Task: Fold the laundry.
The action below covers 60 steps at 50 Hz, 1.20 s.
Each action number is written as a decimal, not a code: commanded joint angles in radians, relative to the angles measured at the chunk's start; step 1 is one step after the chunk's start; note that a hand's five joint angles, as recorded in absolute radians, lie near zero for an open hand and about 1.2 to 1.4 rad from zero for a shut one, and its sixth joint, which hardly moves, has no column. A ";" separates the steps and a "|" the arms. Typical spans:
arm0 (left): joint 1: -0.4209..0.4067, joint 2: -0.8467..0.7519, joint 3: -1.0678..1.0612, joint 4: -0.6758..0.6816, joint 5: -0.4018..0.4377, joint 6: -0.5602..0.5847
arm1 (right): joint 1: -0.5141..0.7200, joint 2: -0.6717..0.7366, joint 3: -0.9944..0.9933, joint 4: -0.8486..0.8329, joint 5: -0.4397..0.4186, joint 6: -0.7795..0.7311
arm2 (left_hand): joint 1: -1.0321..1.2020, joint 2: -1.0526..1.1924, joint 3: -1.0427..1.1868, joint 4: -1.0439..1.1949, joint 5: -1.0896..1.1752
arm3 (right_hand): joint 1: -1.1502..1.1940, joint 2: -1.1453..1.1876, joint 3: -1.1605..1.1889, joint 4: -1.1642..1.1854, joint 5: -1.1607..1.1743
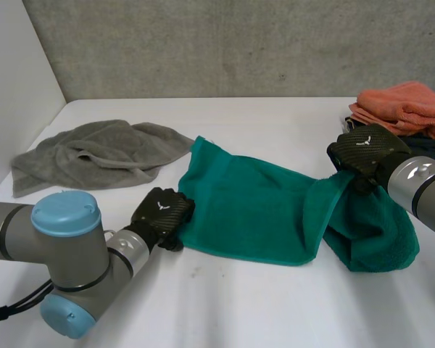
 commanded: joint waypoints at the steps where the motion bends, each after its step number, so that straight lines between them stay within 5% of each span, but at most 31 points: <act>1: -0.001 -0.038 0.044 0.001 -0.001 -0.002 | 0.003 0.001 0.005 -0.008 0.002 0.000 | 0.349 0.350 0.350 0.350 0.357 | 0.290 0.228 0.207 0.200 0.247; 4: 0.000 -0.058 0.067 -0.001 -0.006 -0.002 | 0.001 0.001 0.008 -0.020 0.003 0.002 | 0.675 0.676 0.677 0.676 0.684 | 0.290 0.228 0.207 0.200 0.247; 7: 0.000 -0.049 0.082 0.001 -0.036 -0.002 | 0.001 -0.002 0.008 -0.031 0.006 0.000 | 0.676 0.677 0.677 0.677 0.684 | 0.290 0.228 0.207 0.200 0.247; 14: 0.013 0.275 0.075 0.010 -0.197 -0.011 | -0.002 -0.082 -0.022 -0.031 0.014 -0.011 | 0.676 0.677 0.677 0.677 0.684 | 0.290 0.228 0.207 0.200 0.247; 22: 0.075 0.621 0.021 -0.048 -0.202 0.000 | -0.046 -0.240 -0.116 0.136 -0.003 -0.044 | 0.676 0.677 0.677 0.677 0.684 | 0.290 0.228 0.207 0.200 0.247; 27: 0.135 0.750 -0.017 -0.258 -0.194 0.043 | -0.158 -0.264 -0.135 0.333 -0.014 -0.206 | 0.676 0.677 0.677 0.677 0.684 | 0.290 0.228 0.207 0.200 0.247; 32: 0.137 0.714 -0.066 -0.366 -0.196 0.067 | -0.155 -0.212 -0.112 0.386 -0.005 -0.310 | 0.676 0.677 0.677 0.677 0.684 | 0.290 0.228 0.207 0.200 0.247; 41: 0.134 0.396 -0.008 -0.306 -0.202 0.143 | -0.140 -0.011 -0.142 0.354 0.000 -0.268 | 0.676 0.677 0.677 0.677 0.684 | 0.290 0.228 0.207 0.200 0.247; 49: 0.129 0.171 0.314 -0.069 -0.199 0.218 | -0.031 0.121 -0.312 0.090 0.087 -0.170 | 0.676 0.677 0.677 0.677 0.684 | 0.290 0.228 0.207 0.200 0.247; 54: 0.128 0.080 0.632 0.121 -0.205 0.222 | -0.002 0.145 -0.409 -0.359 0.143 -0.114 | 0.676 0.677 0.677 0.677 0.684 | 0.290 0.228 0.207 0.200 0.247; 60: 0.129 0.071 0.765 0.312 -0.248 0.212 | 0.024 0.130 -0.357 -0.860 0.143 -0.054 | 0.676 0.677 0.677 0.677 0.684 | 0.290 0.228 0.207 0.200 0.247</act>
